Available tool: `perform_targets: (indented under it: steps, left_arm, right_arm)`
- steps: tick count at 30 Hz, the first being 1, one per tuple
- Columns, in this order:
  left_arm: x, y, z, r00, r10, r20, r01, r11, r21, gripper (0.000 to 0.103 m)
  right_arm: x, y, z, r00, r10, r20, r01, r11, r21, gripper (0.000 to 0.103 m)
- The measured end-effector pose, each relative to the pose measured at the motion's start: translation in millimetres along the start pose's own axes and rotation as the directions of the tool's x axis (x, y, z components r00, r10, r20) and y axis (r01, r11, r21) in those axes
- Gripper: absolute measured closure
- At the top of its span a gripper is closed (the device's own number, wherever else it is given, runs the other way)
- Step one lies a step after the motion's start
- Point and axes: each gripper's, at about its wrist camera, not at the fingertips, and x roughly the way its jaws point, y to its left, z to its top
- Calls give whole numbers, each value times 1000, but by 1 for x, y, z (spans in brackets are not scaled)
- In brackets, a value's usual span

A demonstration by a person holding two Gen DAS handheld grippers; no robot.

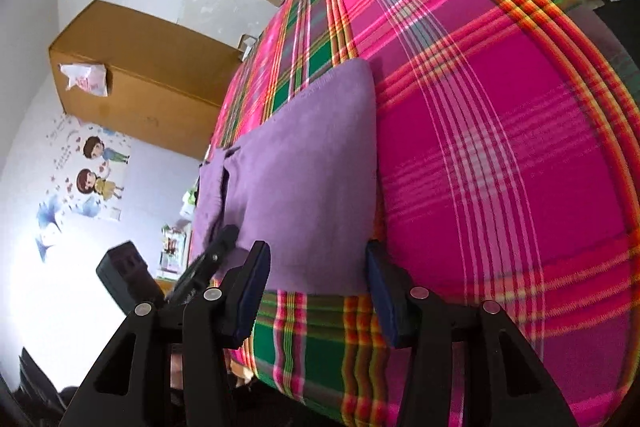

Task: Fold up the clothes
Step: 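Close the right gripper on the lilac stack's end edge, then lift the gripped end up and fold it over the stack with the right gripper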

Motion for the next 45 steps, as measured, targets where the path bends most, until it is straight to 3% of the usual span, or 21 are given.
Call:
perform_targets:
  steps: [8, 10, 12, 14, 22, 34, 45]
  left_arm:
    - [-2, 2, -3, 1000, -14, 4, 14, 1000, -13, 97]
    - [-2, 3, -3, 1000, -20, 5, 20, 1000, -18, 97]
    - [-2, 4, -3, 1000, -25, 5, 25, 999, -23, 97]
    - [-2, 5, -3, 1000, -28, 5, 28, 999, -25, 97]
    - [-2, 2, -2, 1000, -19, 1, 19, 1000, -8, 97]
    - [-23, 1, -7, 999, 2, 32, -2, 1000, 10, 97]
    - [-52, 38, 9, 989, 89, 114, -83, 995, -63, 97]
  right_arm:
    - [13, 11, 7, 998, -18, 53, 19, 999, -30, 54]
    - [14, 11, 5, 998, -19, 66, 21, 999, -32, 61]
    - [11, 5, 1, 996, -24, 91, 26, 1000, -12, 78]
    - [10, -3, -2, 993, -41, 108, 41, 999, 10, 89]
    - [9, 12, -1, 990, 13, 143, -7, 999, -40, 91]
    - [-12, 74, 12, 973, 136, 188, -95, 972, -213, 92]
    - [-4, 141, 21, 969, 195, 150, -131, 926, -355, 92]
